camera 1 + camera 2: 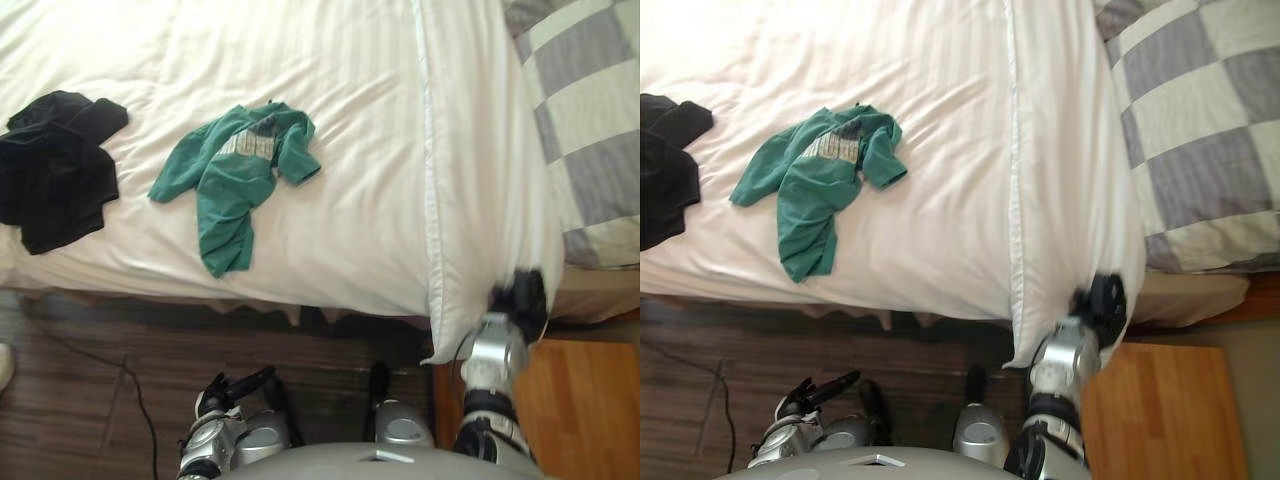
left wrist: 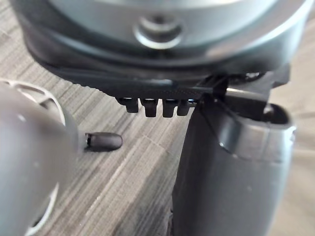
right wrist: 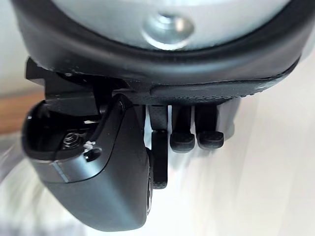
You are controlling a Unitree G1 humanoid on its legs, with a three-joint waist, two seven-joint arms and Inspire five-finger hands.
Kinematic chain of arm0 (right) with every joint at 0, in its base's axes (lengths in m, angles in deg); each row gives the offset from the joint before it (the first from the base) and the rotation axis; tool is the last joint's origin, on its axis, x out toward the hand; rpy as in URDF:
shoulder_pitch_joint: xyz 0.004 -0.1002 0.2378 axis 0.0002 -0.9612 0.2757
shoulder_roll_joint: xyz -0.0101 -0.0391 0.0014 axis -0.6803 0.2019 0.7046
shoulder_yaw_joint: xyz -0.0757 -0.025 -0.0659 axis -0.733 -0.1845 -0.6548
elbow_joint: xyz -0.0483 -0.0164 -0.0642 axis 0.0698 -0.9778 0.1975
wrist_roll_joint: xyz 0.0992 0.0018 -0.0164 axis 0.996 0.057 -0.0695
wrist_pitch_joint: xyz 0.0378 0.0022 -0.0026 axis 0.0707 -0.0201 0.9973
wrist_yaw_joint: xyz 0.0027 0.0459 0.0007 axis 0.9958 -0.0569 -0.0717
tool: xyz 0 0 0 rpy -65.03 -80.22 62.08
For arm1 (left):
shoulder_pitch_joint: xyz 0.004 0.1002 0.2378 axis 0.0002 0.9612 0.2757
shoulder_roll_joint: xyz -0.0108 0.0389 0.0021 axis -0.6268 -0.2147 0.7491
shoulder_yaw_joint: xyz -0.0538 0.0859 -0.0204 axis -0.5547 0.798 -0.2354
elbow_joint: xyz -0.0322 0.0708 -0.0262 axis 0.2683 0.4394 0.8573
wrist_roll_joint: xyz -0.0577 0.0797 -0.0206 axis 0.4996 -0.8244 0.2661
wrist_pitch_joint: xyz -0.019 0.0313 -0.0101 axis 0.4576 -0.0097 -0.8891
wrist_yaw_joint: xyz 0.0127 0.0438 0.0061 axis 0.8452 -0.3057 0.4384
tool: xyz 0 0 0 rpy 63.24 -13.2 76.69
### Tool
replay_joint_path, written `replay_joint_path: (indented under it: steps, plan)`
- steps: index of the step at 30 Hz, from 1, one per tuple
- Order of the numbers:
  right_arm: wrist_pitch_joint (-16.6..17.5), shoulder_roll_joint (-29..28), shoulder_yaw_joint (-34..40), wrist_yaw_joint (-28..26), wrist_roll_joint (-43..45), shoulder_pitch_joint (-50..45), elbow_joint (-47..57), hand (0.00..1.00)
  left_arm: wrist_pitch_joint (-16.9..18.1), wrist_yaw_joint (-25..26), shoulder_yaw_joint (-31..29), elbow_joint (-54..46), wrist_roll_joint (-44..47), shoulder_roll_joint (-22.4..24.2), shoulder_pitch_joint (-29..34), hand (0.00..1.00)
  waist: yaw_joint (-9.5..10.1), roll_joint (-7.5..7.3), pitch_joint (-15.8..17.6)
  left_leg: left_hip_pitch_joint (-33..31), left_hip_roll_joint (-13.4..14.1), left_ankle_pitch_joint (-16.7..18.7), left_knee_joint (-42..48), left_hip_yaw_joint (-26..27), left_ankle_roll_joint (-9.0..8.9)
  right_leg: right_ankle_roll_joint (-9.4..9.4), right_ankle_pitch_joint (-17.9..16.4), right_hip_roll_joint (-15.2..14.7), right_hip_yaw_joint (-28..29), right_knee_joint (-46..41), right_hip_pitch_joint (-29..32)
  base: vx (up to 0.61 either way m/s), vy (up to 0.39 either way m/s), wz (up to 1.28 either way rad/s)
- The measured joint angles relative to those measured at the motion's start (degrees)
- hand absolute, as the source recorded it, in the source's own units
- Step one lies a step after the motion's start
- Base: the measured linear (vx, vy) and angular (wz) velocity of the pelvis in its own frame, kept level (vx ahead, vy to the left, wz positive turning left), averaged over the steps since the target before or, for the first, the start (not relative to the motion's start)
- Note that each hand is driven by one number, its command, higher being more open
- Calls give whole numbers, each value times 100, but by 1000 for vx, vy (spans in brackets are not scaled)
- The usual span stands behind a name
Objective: Tidy up the quilt and then pick up the clothes from the bed and put them into the laundry hamper
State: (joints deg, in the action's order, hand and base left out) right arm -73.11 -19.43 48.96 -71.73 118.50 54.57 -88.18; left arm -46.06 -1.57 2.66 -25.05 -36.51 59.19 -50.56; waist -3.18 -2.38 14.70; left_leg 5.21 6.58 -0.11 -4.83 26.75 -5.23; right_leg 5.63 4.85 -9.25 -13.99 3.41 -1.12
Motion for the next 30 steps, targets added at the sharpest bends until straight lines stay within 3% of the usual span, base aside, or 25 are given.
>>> replay_joint_path:
  steps: [2, 3, 4, 7, 9, 11, 15, 16, 17, 18, 19, 21, 22, 23, 25, 26, 28, 29, 30]
  plan:
    - [-336, -76, 168, 220, -53, -600, -757, 0, -7, -4, -179, -26, -7, 101, 3, 100, -29, 47, -76, 89, 36, 36, -4, 159, -52, -38, -24, 38, 47, -6, -2, 12, -55, -35]
    - [-452, -65, 242, 318, -46, -735, -985, 100, -17, -9, -195, -26, -11, 134, 3, 100, -37, 85, -80, 127, 35, 41, -5, 229, -59, -41, -26, 40, 81, -15, -4, -1, -60, -55]
    - [-636, -57, 266, 474, -49, -1108, -1337, 100, -30, -10, -220, -25, -41, 235, 5, 100, -54, 215, -118, 241, 40, 77, -8, 440, -109, -41, -26, 58, 230, -22, -3, -21, -50, -62]
    - [-752, -38, -103, 552, -124, -1555, -1452, 100, -31, -15, -183, -28, -59, 357, 31, 100, -170, 342, -192, 462, 113, 147, -17, 786, -159, -52, -42, 154, 421, -129, 14, -57, -52, -62]
    - [-750, -50, -580, 534, -317, -1568, -1419, 100, -31, -27, -20, -57, -62, 332, 33, 100, -185, 289, -213, 600, 212, 205, -8, 973, -198, -234, -297, 238, 404, -543, 183, -95, -79, -51]
    - [-748, -62, -1183, 335, -661, -1493, -1336, 100, -60, -67, 404, -92, -64, 163, 37, 100, -173, 108, -266, 653, 245, 197, -4, 1017, -240, -386, -800, 241, 373, -1329, 518, -102, -115, -12]
    - [-591, -43, -1644, 72, -1215, -1333, -1099, 100, -136, -118, 586, -132, -55, 128, 34, 100, -77, 113, -290, 700, 351, 187, 171, 882, -289, -379, -929, 324, 323, -1123, 281, -14, -68, 11]
    - [-577, -35, -1721, 41, -1371, -1294, -1099, 100, -138, -121, 603, -182, -51, 103, 26, 100, -31, 81, -260, 533, 455, 355, 625, 803, -278, -406, -952, 298, 328, -1048, 204, 18, -70, 35]
    - [-588, 77, -2144, 38, -1596, -1254, -1160, 100, -127, -135, 647, -280, -17, 55, -43, 100, 3, -65, -176, -190, 734, 594, 2234, 491, -301, -397, -942, 115, 223, -983, 153, 10, -52, 40]
    - [-589, 120, -2292, 39, -1688, -1226, -1166, 100, -112, -137, 646, -355, 6, 33, -77, 100, 6, -93, -111, -498, 855, 582, 2920, 292, -313, -362, -910, 46, 168, -967, 83, 22, -50, 41]
    - [-587, 211, -2511, 34, -1859, -1168, -1204, 100, -61, -134, 656, -438, 44, 31, -96, 100, -8, -60, 2, -967, 938, 538, 3808, -135, -458, -328, -831, -61, 121, -1013, -18, 91, 73, 17]
    - [-595, 355, -2551, 40, -2074, -1081, -1307, 100, 40, -122, 784, -401, 178, 53, -37, 100, -5, 95, 2, -990, 899, 595, 3889, -383, -494, -256, -754, -201, 130, -1020, -8, 124, 166, -7]
    - [-591, 398, -2488, 35, -2081, -1066, -1333, 100, 108, -132, 859, -323, 175, 66, -9, 100, -27, 251, 1, -959, 1130, 874, 4054, -201, -581, -240, -686, -205, 130, -949, -31, 113, 180, -17]
    - [-623, 413, -2378, -8, -2243, -1001, -1356, 100, 148, -133, 858, -298, 123, 44, -1, 100, -29, 300, 33, -857, 1478, 1051, 4070, -69, -437, -210, -662, -231, 187, -955, -45, 115, 192, -12]
    - [-655, 415, -2318, -40, -2537, -889, -1427, 100, 151, -115, 854, -287, -63, -39, 5, 100, -22, 223, 71, -635, 1840, 1108, 3828, -87, -316, -154, -628, -392, 301, -1049, -44, 103, 356, -6]
    - [-672, 413, -2335, -70, -2852, -857, -1467, 100, 146, -118, 868, -286, -158, -139, 13, 100, -28, 64, 85, -530, 1986, 997, 3340, -428, -164, 33, -514, -727, 344, -1094, -6, 95, 505, 4]
    - [-691, 413, -2366, -90, -3028, -861, -1473, 100, 139, -134, 965, -305, -256, -208, 12, 100, -33, -37, 57, -475, 2073, 572, 2576, -905, 120, 241, -389, -1090, 335, -1134, 94, 56, 448, 14]
    - [-703, 486, -2385, -110, -3139, -873, -1482, 100, 135, -131, 1050, -301, -269, -139, 26, 100, -52, 70, -24, -363, 2034, -272, 1798, -1367, 106, 532, -266, -1249, 336, -1094, 179, 44, 614, -9]
    - [-705, 480, -2481, -184, -3152, -816, -1605, 100, 117, -132, 1069, -278, -276, -213, 61, 100, 19, -3, -104, -205, 1782, 254, 1556, -1554, -793, 761, -314, -1431, 345, -1005, 302, 71, 680, -12]
